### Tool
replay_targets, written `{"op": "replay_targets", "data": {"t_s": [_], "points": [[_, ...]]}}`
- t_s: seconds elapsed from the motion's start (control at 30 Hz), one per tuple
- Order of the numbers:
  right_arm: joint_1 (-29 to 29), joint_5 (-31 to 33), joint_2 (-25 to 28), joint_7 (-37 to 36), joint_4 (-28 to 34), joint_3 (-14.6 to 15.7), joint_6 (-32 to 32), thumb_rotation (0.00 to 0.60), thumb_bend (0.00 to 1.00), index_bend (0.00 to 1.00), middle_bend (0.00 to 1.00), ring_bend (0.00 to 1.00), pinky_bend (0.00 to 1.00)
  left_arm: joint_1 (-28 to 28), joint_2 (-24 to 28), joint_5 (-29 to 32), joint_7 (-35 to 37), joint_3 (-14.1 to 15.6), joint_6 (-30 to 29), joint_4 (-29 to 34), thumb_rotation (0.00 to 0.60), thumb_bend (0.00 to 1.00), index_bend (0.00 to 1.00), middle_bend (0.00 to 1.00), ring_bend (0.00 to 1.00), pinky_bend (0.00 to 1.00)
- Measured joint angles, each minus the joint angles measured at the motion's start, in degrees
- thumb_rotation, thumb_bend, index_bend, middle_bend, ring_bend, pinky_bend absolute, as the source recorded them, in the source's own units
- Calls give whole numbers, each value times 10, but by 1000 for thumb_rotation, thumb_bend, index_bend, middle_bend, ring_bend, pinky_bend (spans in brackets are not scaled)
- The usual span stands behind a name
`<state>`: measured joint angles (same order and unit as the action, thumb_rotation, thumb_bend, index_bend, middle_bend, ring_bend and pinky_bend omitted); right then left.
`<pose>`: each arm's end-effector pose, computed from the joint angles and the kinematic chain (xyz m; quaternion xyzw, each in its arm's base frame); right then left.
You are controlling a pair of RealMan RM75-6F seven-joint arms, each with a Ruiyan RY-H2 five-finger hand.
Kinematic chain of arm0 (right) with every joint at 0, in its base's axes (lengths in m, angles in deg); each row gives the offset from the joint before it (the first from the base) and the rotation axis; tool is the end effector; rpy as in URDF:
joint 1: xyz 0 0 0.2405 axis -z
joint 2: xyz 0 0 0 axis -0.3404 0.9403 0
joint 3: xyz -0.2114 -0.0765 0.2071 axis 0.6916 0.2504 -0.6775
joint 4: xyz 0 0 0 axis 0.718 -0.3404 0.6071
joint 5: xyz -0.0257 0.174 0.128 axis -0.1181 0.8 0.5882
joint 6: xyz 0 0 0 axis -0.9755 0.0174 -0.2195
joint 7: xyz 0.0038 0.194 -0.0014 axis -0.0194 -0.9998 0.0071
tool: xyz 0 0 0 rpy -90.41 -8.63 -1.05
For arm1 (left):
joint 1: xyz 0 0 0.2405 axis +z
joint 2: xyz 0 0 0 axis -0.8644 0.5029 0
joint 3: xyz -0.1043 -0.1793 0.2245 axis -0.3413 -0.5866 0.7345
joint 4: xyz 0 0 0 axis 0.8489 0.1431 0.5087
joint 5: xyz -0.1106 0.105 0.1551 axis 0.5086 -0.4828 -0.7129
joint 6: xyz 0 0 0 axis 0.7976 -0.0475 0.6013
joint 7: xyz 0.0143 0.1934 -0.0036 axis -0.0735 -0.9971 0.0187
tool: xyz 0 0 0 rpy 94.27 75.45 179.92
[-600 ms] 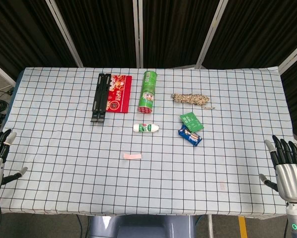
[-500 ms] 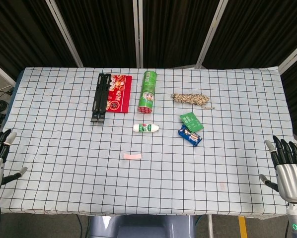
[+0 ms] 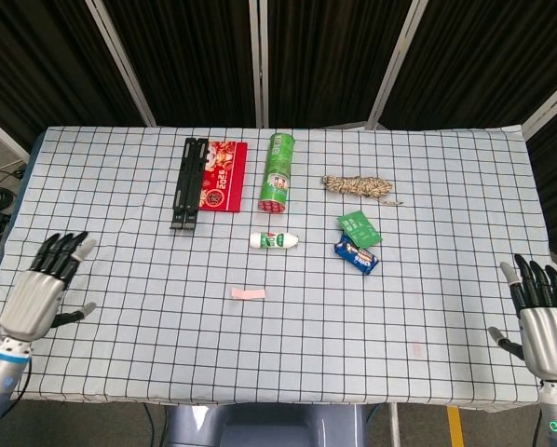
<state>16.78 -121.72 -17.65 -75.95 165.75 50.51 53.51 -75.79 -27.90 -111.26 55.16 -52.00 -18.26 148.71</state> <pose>-0.3445 -0.2314 0.1906 0.6003 -0.2952 0.3804 0.6386 -0.2947 0.2970 0.1230 -0.6918 -0.2889 -0.4629 0.4729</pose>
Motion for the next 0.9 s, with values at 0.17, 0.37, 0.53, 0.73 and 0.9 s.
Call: {"op": "replay_targets", "data": {"t_s": [0.17, 0.37, 0.53, 0.73, 0.9], "points": [[-3, 25, -5, 7, -9, -9, -11, 600, 0, 0, 0, 0, 0, -90, -25, -54, 12, -4, 67, -38, 600, 286, 218, 0, 0, 0], [-7, 46, -13, 18, -22, -15, -24, 600, 0, 0, 0, 0, 0, -174, -72, -88, 18, -2, 137, -112, 600, 318, 344, 0, 0, 0], [-8, 62, -17, 24, -30, -20, -29, 600, 0, 0, 0, 0, 0, -220, -109, -103, 26, 7, 169, -167, 600, 307, 314, 0, 0, 0], [-8, 77, -22, 29, -39, -23, -37, 600, 0, 0, 0, 0, 0, -262, -141, -102, 46, 24, 212, -205, 600, 197, 255, 0, 0, 0], [-9, 84, -24, 30, -43, -25, -41, 600, 0, 0, 0, 0, 0, -282, -160, -78, 47, 27, 240, -208, 600, 225, 263, 0, 0, 0]]}}
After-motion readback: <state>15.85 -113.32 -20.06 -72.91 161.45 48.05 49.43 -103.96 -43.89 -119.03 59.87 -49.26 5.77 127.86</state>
